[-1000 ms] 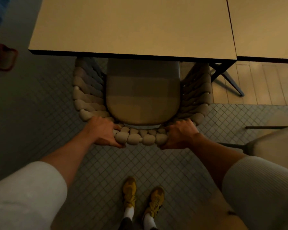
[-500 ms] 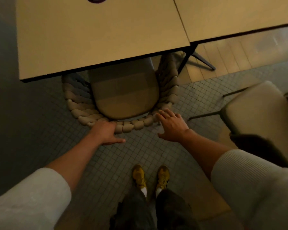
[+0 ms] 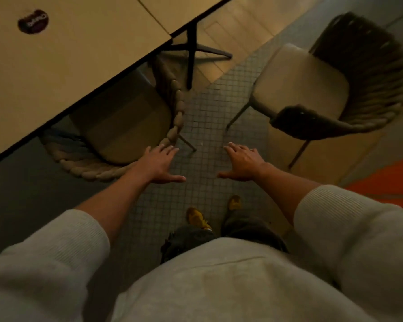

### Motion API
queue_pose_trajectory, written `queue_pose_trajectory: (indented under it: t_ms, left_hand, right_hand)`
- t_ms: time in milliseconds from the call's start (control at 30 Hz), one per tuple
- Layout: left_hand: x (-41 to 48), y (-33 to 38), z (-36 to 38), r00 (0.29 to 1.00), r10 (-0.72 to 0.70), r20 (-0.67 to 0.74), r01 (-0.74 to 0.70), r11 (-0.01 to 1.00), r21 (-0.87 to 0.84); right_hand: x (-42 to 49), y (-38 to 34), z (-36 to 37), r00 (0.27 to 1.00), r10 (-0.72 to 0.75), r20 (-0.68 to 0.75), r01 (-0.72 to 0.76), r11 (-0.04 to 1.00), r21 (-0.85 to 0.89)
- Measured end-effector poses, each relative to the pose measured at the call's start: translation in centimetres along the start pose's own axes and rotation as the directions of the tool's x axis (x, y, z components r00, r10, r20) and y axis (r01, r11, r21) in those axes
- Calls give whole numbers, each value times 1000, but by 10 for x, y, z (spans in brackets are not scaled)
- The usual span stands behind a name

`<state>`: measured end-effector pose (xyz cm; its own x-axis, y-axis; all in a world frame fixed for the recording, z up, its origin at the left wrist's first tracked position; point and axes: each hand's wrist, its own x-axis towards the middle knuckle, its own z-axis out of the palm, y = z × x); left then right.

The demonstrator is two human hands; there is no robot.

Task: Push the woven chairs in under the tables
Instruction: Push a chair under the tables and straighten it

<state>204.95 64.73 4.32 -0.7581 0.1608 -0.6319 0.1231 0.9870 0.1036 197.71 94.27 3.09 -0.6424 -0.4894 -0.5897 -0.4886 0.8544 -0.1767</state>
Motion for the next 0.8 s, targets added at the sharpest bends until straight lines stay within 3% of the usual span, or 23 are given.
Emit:
queue_pose_trajectory:
  t_ms: [233,467,800]
  left_hand:
    - [28,104,-16,985,154,84,-157,987,33]
    - [76,214,-30,971,207,122,-220,970,104]
    - [168,385,-88,968,251,10,-250,964,95]
  right_hand:
    - [-76,88,18,981,191,-33,-184,973,141]
    - [-152,201,40,942,336,-11,-327,923,201]
    - [-219,386,36,894,448,-15,-443,888,122]
